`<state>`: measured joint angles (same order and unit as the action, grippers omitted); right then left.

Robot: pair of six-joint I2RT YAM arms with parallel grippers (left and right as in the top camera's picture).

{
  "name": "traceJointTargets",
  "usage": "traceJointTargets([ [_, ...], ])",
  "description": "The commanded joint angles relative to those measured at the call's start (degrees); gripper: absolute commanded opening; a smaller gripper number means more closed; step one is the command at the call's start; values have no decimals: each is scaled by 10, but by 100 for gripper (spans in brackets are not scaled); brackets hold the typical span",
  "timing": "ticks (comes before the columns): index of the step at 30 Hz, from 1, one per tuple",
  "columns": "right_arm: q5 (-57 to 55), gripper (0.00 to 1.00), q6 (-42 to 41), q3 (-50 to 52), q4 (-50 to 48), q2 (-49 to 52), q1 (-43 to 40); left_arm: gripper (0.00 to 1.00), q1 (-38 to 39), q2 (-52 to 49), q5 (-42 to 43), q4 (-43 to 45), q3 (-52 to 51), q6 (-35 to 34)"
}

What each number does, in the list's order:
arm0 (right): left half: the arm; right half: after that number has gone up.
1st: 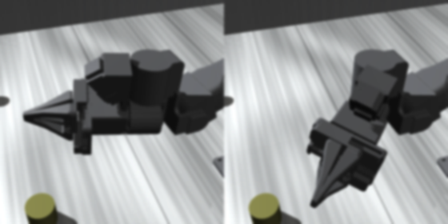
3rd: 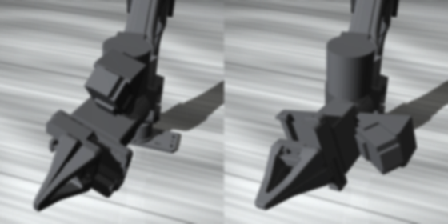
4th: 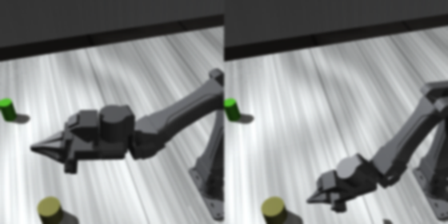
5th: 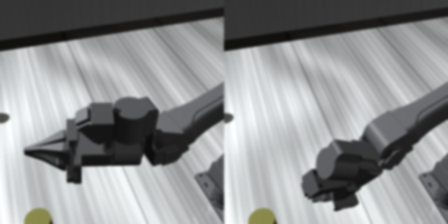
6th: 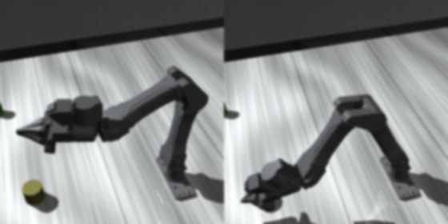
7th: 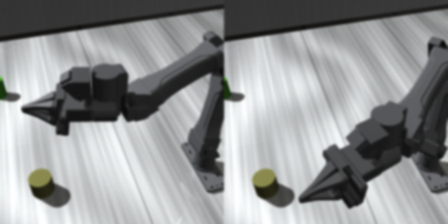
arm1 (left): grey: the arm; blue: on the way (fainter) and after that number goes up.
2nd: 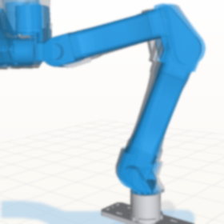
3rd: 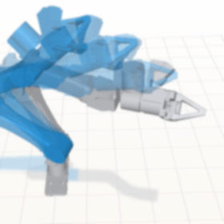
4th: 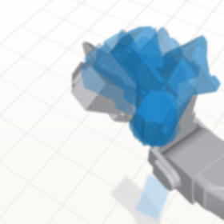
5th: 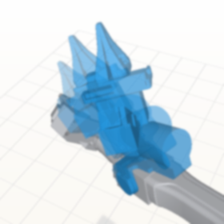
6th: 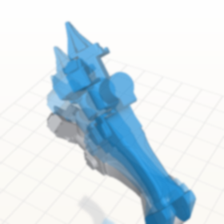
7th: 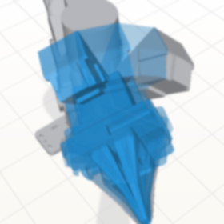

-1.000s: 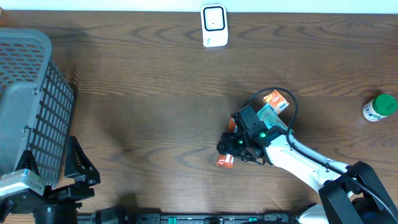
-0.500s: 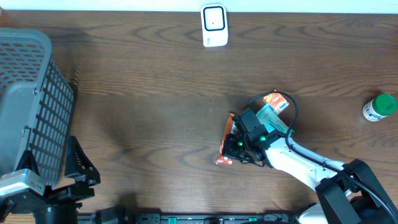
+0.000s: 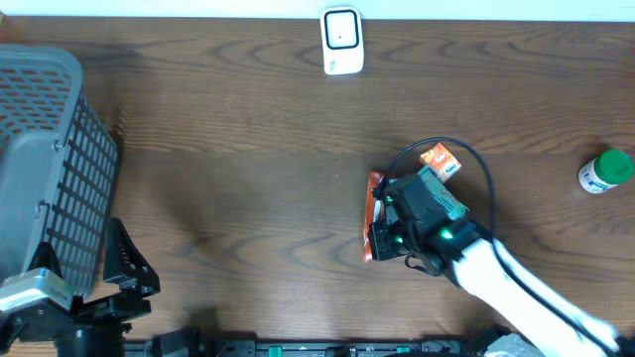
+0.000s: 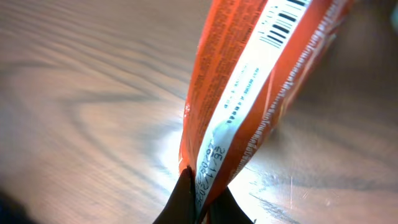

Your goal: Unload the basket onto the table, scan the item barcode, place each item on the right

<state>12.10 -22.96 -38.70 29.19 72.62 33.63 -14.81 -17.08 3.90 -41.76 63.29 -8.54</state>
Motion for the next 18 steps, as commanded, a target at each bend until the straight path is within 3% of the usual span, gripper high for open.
traceJointTargets([
  [1,47,1,93,-12,12,-60,2,85,-2,4,-5,1,-1,10],
  [11,155,1,179,-16,88,-161,2,85,-2,4,-5,-129,-1,10],
  [15,135,1,179,-26,78,-170,2,85,-2,4,-5,-222,-1,10],
  [18,71,1,170,-29,49,-163,2,85,-2,4,-12,-225,-1,10],
])
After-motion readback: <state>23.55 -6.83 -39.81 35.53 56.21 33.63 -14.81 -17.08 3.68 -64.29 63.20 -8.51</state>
